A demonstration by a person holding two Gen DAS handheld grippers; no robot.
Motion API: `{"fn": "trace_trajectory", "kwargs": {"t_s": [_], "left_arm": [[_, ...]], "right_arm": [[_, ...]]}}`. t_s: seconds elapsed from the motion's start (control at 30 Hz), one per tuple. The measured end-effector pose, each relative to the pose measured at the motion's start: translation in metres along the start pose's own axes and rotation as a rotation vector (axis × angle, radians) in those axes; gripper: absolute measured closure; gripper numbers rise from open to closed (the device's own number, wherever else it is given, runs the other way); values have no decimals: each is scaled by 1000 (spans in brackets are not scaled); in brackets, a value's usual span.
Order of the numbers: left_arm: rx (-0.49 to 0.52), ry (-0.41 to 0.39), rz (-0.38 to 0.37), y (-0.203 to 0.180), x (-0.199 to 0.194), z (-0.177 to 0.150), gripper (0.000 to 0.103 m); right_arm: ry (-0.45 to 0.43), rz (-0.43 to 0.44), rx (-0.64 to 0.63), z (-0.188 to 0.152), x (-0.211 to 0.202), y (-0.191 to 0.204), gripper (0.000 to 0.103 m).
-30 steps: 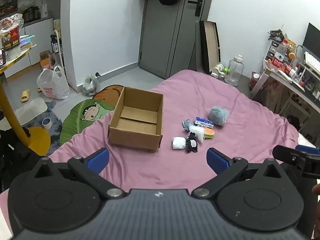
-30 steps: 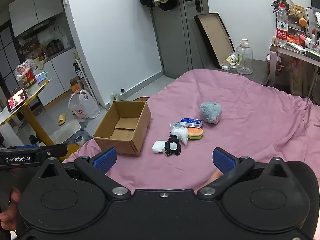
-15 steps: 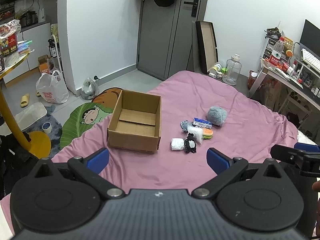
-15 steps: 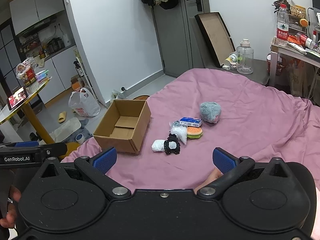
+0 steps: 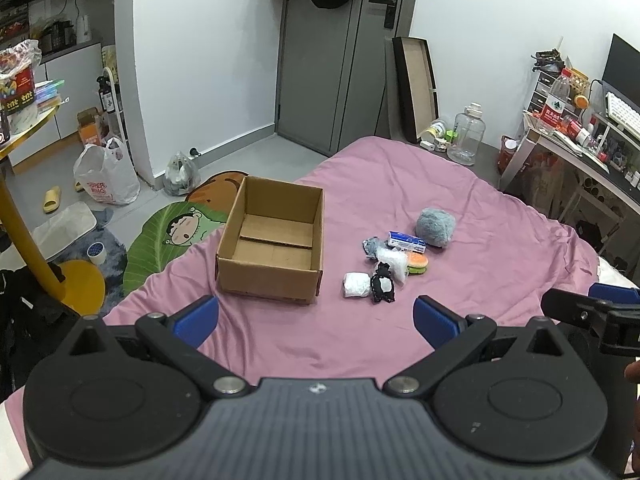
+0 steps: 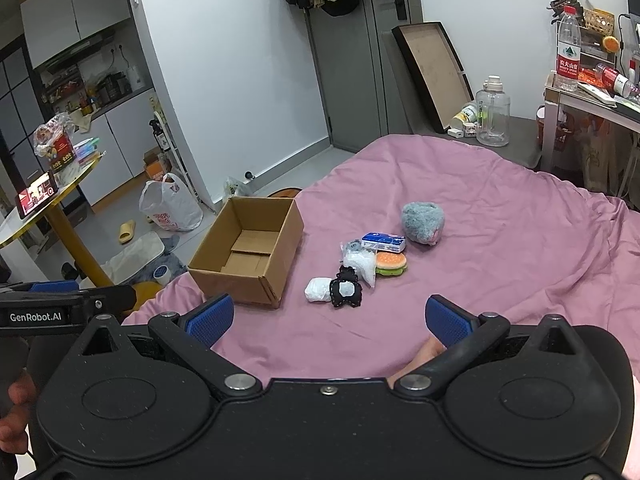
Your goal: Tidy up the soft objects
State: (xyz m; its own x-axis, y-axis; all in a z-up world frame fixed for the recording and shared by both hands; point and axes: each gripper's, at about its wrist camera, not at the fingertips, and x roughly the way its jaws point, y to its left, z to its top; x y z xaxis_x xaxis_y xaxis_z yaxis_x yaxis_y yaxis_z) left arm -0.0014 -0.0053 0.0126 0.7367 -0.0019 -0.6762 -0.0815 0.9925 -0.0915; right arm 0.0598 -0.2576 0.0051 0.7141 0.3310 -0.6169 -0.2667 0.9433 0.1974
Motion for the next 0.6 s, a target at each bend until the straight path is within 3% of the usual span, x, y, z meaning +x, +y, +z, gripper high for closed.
{"fn": "trace_trajectory", "kwargs": {"t_s": [0.6], "left_arm": [[11, 3, -19, -3, -3, -1, 0]], "right_arm": [[-1, -4, 3, -1, -1, 0, 0]]}}
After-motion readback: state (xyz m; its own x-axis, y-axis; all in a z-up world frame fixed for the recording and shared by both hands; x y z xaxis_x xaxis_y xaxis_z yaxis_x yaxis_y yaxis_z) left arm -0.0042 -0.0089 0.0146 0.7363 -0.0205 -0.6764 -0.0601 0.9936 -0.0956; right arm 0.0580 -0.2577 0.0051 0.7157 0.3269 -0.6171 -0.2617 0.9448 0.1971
